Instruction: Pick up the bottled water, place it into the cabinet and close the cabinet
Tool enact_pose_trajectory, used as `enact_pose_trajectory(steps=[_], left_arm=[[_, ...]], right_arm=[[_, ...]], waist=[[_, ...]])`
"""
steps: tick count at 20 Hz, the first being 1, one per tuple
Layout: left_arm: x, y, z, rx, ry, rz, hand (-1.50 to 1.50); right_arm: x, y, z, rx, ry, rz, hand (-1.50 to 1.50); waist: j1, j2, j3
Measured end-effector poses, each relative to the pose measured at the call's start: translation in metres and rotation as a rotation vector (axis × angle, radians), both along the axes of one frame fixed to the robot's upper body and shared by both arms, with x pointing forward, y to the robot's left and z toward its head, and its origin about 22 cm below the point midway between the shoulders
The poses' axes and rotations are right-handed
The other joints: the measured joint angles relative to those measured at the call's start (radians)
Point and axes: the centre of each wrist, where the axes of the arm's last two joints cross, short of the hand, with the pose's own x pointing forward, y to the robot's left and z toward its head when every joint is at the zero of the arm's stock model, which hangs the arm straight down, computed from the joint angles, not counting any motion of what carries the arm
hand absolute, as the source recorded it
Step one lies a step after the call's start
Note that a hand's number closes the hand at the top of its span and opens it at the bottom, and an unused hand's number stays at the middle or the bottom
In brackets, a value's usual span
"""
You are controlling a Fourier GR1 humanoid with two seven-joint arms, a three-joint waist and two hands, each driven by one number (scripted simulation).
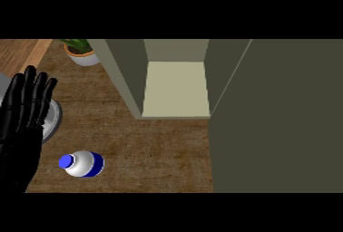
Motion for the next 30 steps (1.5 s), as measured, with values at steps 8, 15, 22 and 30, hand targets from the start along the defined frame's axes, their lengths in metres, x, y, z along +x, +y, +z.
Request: enact_pose_trajectory(steps=[8,15,22,30], left_arm=[[-0.050,0.027,-0.017,-0.130,0.058,0.007,-1.50],[-0.098,0.022,-0.014,-0.307,0.193,-0.005,-1.50],[-0.114,0.021,-0.021,-0.340,0.302,0.037,-1.50],[-0.124,0.017,-0.025,-0.364,0.378,0.054,-1.50]], right_arm=[[-0.025,0.008,0.001,0.012,0.002,0.088,-1.50],[-0.053,0.023,0.021,0.056,0.064,0.243,-1.50],[-0.072,0.033,0.037,0.062,0.088,0.272,-1.50],[-0.077,0.044,0.044,0.078,0.114,0.286,-1.50]], waist=[[0.024,0.001,0.015],[0.023,0.001,0.017],[0.019,0.002,0.017],[0.019,0.000,0.018]])
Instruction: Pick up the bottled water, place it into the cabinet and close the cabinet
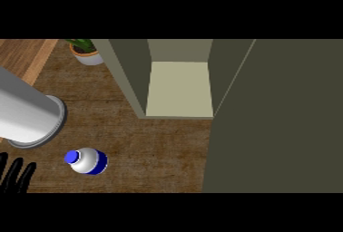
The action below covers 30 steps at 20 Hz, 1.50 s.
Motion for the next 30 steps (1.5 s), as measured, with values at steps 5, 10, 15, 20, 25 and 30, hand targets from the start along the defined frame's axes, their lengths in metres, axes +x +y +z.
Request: enact_pose_trajectory(steps=[5,10,15,20,25,30], left_arm=[[-0.001,0.001,0.001,0.009,0.022,0.010,-1.50],[-0.003,-0.002,-0.002,0.004,0.013,0.017,-1.50],[0.000,-0.002,-0.001,0.014,-0.001,0.032,-1.50],[0.005,0.000,0.001,0.034,-0.017,0.051,-1.50],[0.011,0.004,0.002,0.051,-0.030,0.067,-1.50],[0.025,0.014,0.002,0.048,-0.044,0.095,-1.50]], right_arm=[[0.000,0.003,0.002,0.002,0.005,-0.002,-1.50],[0.001,0.005,0.007,0.003,0.008,-0.010,-1.50],[0.002,0.007,0.011,0.003,0.016,-0.007,-1.50],[0.000,0.009,0.010,0.000,0.023,0.004,-1.50],[0.000,0.015,0.013,0.011,0.030,0.024,-1.50],[0.003,0.016,0.018,0.001,0.036,0.021,-1.50]], waist=[[-0.001,0.000,0.000],[-0.001,0.000,0.000],[-0.007,0.001,0.000],[-0.011,0.002,0.000],[-0.011,0.003,0.000],[-0.014,0.005,-0.001]])
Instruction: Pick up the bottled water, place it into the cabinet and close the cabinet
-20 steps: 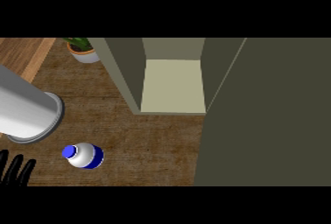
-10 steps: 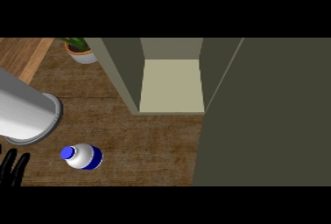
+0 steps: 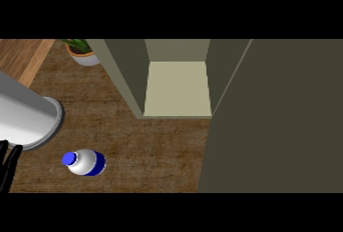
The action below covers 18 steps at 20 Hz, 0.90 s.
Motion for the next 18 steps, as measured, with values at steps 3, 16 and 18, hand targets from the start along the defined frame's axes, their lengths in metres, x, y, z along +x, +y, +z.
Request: enact_pose_trajectory(steps=[3,16,18], left_arm=[[0.008,0.009,-0.012,0.009,0.018,0.015,-1.50],[0.044,0.037,-0.086,0.042,0.100,0.041,-1.50],[0.051,0.034,-0.103,0.044,0.108,0.039,-1.50]], right_arm=[[0.002,-0.002,0.002,-0.014,-0.006,-0.012,-1.50],[0.000,0.005,0.004,-0.007,0.005,0.011,-1.50],[0.000,0.005,0.004,-0.007,0.001,0.012,-1.50]], waist=[[-0.001,0.000,0.000],[-0.005,0.000,0.000],[-0.006,0.001,0.000]])
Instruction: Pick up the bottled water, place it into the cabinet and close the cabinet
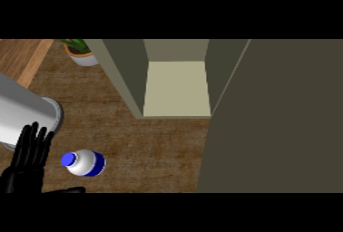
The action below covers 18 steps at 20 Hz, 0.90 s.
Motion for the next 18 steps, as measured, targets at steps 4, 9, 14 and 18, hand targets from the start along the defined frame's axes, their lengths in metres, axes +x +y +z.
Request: enact_pose_trajectory(steps=[4,9,14,18], left_arm=[[0.001,0.006,-0.024,-0.013,0.011,0.000,-1.50],[0.003,0.011,-0.057,-0.010,0.035,0.015,-1.50],[0.000,0.014,-0.090,-0.012,0.054,0.027,-1.50],[0.001,0.022,-0.112,-0.015,0.065,0.039,-1.50]], right_arm=[[0.000,0.000,0.001,-0.010,-0.001,0.003,-1.50],[0.001,0.005,0.005,-0.006,-0.001,0.016,-1.50],[-0.001,0.004,0.003,-0.010,-0.003,0.008,-1.50],[0.000,0.006,0.006,-0.016,0.005,0.016,-1.50]], waist=[[0.001,0.000,0.000],[0.002,0.000,0.000],[-0.002,0.000,0.000],[-0.001,0.000,0.000]])
